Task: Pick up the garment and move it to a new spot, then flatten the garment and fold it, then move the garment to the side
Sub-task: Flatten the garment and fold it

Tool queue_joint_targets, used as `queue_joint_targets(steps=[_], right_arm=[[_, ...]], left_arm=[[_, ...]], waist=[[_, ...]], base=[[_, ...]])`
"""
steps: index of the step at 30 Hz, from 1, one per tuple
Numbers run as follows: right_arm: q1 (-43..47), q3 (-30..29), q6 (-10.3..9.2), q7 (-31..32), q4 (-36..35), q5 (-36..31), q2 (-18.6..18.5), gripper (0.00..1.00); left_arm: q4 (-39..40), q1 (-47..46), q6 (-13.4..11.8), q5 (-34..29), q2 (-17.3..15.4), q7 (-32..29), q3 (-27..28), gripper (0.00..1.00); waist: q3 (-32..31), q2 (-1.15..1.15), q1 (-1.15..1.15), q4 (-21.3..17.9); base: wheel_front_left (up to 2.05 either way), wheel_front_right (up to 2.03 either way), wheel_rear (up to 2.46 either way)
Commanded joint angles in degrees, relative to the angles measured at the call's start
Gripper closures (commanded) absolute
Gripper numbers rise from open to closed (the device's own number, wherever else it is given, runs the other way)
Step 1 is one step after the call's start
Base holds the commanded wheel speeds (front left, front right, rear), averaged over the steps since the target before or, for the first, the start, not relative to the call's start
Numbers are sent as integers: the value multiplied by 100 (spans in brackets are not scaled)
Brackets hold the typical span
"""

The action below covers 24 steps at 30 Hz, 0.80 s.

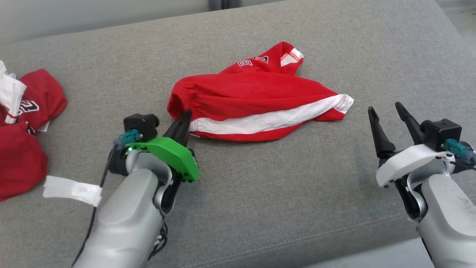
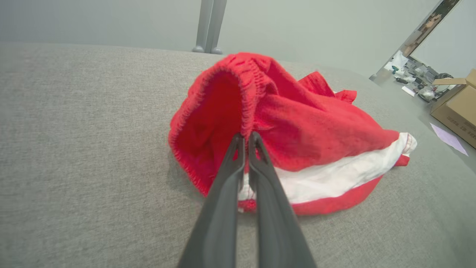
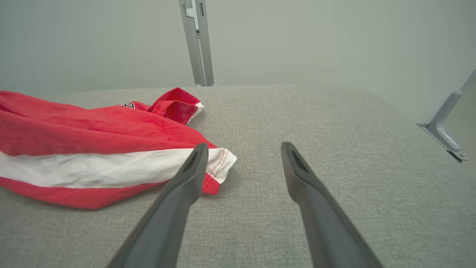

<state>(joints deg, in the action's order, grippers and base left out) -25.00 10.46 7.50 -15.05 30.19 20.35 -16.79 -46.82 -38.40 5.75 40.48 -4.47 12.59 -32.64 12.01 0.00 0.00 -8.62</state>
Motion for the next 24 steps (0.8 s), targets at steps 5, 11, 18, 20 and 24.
queue_joint_targets(steps=[5,11,18,20,24], right_arm=[[-148,122,-2,-18,-9,19,36,0],[-190,96,-2,-18,-19,45,33,0],[-134,15,-2,-18,-11,-9,61,0],[-102,-21,-2,-18,-58,-37,60,0],[0,-126,-2,-18,-211,-118,52,0]], left_arm=[[-555,-341,-80,143,-182,-118,172,100],[-1028,-519,-30,190,-222,31,239,90],[-1115,-591,28,4,-180,227,174,0],[-1005,-540,42,-77,-181,252,147,0],[-536,-283,68,-275,-274,266,253,0]], waist=[[213,0,0,-301],[332,0,0,-396],[298,0,0,-312],[254,0,0,-252],[138,0,0,-115]], base=[[0,0,0],[0,0,0],[0,0,0],[0,0,0],[0,0,0]])
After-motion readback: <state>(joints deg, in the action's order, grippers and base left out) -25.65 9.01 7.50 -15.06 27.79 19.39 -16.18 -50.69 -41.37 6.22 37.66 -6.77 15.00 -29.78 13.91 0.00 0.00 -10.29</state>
